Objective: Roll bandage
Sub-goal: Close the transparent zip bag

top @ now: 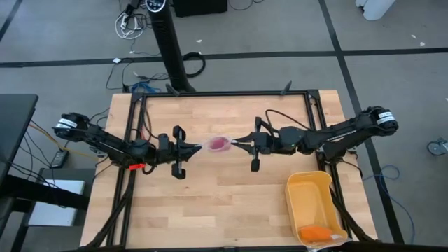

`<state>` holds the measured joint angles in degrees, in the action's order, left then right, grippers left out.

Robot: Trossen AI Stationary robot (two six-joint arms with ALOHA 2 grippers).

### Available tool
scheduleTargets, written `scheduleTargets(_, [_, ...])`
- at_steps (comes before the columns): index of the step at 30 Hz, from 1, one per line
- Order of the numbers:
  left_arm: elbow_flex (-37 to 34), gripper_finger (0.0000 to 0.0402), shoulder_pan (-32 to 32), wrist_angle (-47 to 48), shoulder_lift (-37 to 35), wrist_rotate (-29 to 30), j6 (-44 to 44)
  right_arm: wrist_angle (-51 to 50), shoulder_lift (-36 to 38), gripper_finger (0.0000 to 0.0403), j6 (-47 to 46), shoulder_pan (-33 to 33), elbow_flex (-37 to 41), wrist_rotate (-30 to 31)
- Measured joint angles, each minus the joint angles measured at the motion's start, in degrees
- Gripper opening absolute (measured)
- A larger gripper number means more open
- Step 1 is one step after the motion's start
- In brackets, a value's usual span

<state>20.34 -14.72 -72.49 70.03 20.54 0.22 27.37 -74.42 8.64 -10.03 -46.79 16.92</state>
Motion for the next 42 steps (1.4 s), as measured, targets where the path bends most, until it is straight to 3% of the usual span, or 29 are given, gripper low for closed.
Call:
scheduleTargets(4, [0.0, 0.0001, 0.04, 3.68, -0.06, 3.75, 1.01, -1.06, 1.52, 0.0003, 0.38, -0.34, -0.04, -0.08])
scheduleTargets(7, [0.0, 0.0001, 0.04, 2.87, -0.08, 3.86, 1.04, -1.37, 1.8, 0.0014, -0.65, -0.32, -0.04, -0.05])
scheduleTargets(20, [0.0, 0.0001, 0.0, 3.48, -4.49, 2.39, 1.27, -14.7, 3.13, 0.0197, -10.51, -0.54, 0.86, 5.93])
scheduleTargets(23, [0.0, 0.0001, 0.0, 4.16, -5.34, 1.38, 1.21, -5.58, 2.57, 0.0217, -10.6, -0.67, 5.2, 5.23])
scheduleTargets(26, [0.0, 0.0001, -0.02, 4.39, -6.11, 0.96, 1.17, 9.65, 2.17, 0.0224, -10.69, -0.63, 10.92, 2.97])
scheduleTargets(32, [0.0, 0.0001, -0.01, 4.36, -6.48, 0.13, 1.21, 35.68, -4.55, 0.0194, -10.59, -0.32, 17.81, 1.53])
scheduleTargets(42, [0.01, 0.0001, -0.02, 4.47, -6.48, -0.71, 0.85, 38.33, -12.76, 0.0161, -13.54, 2.98, 11.38, -6.34])
